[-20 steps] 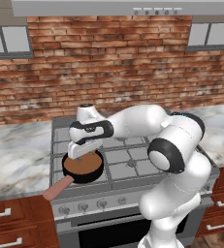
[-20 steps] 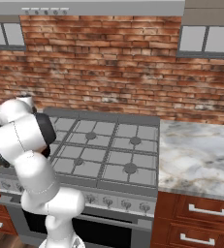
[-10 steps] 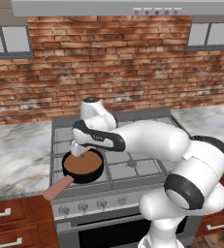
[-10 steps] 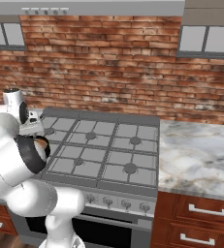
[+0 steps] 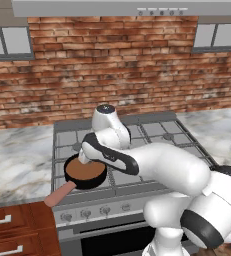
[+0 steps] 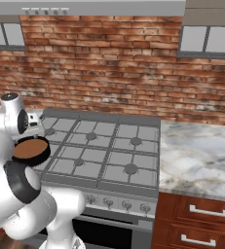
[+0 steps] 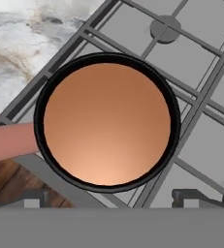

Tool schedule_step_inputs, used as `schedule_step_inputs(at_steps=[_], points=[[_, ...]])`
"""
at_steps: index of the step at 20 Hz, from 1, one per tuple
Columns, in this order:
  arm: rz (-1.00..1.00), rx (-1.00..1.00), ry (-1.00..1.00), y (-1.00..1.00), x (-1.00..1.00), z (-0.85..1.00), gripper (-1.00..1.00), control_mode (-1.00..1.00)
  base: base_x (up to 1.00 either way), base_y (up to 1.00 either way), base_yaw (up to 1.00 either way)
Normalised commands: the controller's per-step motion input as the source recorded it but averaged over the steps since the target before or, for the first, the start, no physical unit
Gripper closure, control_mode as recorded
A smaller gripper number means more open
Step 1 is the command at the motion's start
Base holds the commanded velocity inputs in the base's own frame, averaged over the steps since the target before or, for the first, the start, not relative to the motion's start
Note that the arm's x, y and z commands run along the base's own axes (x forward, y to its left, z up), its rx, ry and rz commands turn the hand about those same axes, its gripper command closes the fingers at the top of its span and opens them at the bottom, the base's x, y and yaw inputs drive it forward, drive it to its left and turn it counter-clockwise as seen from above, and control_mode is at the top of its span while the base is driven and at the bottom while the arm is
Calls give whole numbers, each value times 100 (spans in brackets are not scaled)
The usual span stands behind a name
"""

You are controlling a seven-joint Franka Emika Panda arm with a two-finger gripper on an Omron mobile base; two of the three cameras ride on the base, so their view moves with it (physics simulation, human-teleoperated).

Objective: Pick up the sugar cube(s) and place them in the saucepan with hot chocolate.

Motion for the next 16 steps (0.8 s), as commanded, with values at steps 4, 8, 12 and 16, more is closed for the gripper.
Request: schedule_step_inputs(at_steps=[4,8,12,16], points=[[0,2,-6,-2,0,2,-100,-100,0,0,0],[0,1,-7,0,-6,1,-100,-100,0,0,0],[0,3,-8,0,-10,5,-100,-100,0,0,0],[0,6,-6,-6,-21,11,-100,-100,0,0,0]])
